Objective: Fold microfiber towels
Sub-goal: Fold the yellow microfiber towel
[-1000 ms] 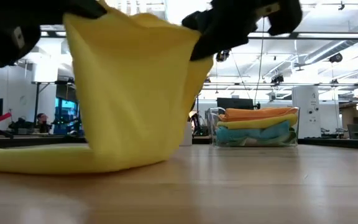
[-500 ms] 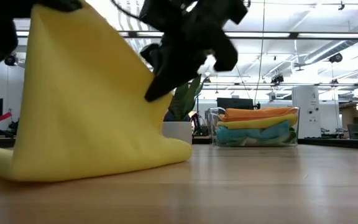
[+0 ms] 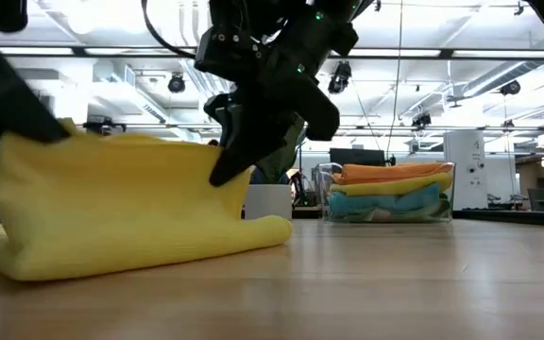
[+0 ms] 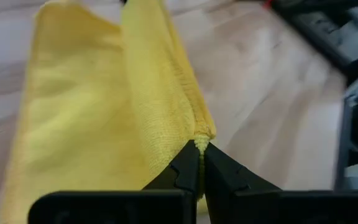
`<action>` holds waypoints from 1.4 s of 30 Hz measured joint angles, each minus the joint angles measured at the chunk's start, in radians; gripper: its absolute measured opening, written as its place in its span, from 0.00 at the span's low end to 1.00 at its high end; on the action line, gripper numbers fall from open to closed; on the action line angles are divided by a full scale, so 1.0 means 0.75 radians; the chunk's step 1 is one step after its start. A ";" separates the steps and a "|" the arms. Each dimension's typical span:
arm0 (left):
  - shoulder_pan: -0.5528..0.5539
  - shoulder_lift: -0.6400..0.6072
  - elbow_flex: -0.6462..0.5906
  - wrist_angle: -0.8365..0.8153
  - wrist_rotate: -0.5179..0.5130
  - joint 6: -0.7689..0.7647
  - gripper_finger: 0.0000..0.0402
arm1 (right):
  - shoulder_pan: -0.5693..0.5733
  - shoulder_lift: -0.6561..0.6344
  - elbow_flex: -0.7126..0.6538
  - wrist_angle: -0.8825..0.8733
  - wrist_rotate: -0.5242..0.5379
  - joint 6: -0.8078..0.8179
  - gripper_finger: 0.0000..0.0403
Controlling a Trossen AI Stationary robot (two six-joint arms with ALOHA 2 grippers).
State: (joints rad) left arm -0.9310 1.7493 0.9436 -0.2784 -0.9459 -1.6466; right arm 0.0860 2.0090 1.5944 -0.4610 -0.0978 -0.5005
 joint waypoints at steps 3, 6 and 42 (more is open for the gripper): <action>0.001 -0.001 0.004 -0.085 0.041 -0.057 0.00 | -0.001 -0.001 -0.001 0.040 0.005 0.010 0.02; 0.000 -0.004 0.006 -0.105 0.046 -0.066 0.00 | -0.002 0.001 -0.001 0.074 0.007 0.010 0.02; 0.099 -0.186 0.002 -0.663 0.181 -0.099 0.39 | -0.019 -0.008 -0.002 0.058 0.064 0.078 0.47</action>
State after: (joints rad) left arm -0.8565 1.6097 0.9447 -0.7757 -0.8098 -1.7210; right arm 0.0721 2.0029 1.5932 -0.4177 -0.0495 -0.4421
